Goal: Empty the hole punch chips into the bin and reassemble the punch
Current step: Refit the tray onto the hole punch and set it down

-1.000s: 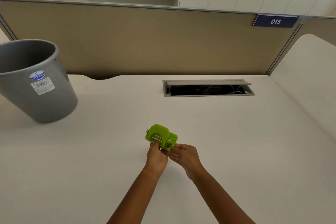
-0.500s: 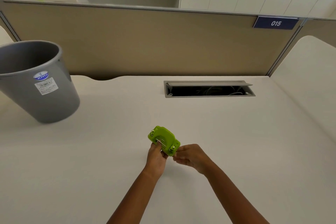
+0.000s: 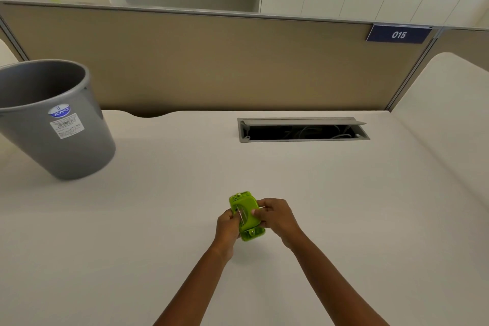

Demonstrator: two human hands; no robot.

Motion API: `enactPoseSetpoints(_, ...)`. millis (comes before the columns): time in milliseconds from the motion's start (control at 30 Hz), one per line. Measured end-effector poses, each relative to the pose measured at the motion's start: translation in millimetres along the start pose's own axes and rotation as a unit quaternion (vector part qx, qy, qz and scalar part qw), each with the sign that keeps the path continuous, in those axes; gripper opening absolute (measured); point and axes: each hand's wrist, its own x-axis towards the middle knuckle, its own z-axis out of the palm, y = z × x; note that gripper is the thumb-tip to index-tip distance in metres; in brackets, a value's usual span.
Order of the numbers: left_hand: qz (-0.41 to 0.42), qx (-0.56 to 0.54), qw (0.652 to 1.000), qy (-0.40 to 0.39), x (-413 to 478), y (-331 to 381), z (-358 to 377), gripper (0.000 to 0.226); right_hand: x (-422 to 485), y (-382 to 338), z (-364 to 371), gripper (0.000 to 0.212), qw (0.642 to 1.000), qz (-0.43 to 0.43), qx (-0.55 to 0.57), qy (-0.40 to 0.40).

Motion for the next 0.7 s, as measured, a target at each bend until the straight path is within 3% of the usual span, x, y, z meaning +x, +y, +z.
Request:
enactPoseSetpoints(100, 0.007, 0.058, 0.998, -0.023, 2.6, 1.4, 1.8, 0.019, 2.3, 4.7, -6.1, 0.022, 0.999, 0.013, 0.032, 0.011)
enactPoseSetpoints(200, 0.087, 0.226, 0.970, 0.018, 7.1, -1.8, 0.7, 0.027, 6.7, 11.8, -16.6, 0.021, 0.997, 0.036, 0.057, 0.042)
enactPoseSetpoints(300, 0.181, 0.412, 0.890, 0.070, 8.0, -11.1, -9.4, 0.034, 16.6, 22.3, -35.0, 0.020, 0.991, 0.055, 0.057, 0.107)
enactPoseSetpoints(400, 0.239, 0.573, 0.777, 0.101, 10.6, -21.6, -20.8, 0.042, 27.3, 33.5, -58.1, 0.020, 0.982, 0.077, 0.058, 0.162)
enactPoseSetpoints(433, 0.244, 0.600, 0.754, 0.106, 11.7, -24.7, -23.9, 0.045, 30.5, 36.8, -65.6, 0.020, 0.979, 0.083, 0.058, 0.176)
enactPoseSetpoints(600, 0.207, 0.669, 0.707, 0.097, 13.8, -35.9, -32.4, 0.050, 41.5, 49.9, -94.1, 0.022, 0.969, 0.104, 0.055, 0.219)
enactPoseSetpoints(700, 0.196, 0.679, 0.702, 0.087, 13.6, -38.3, -33.9, 0.051, 43.4, 56.8, -103.8, 0.022, 0.967, 0.116, 0.041, 0.222)
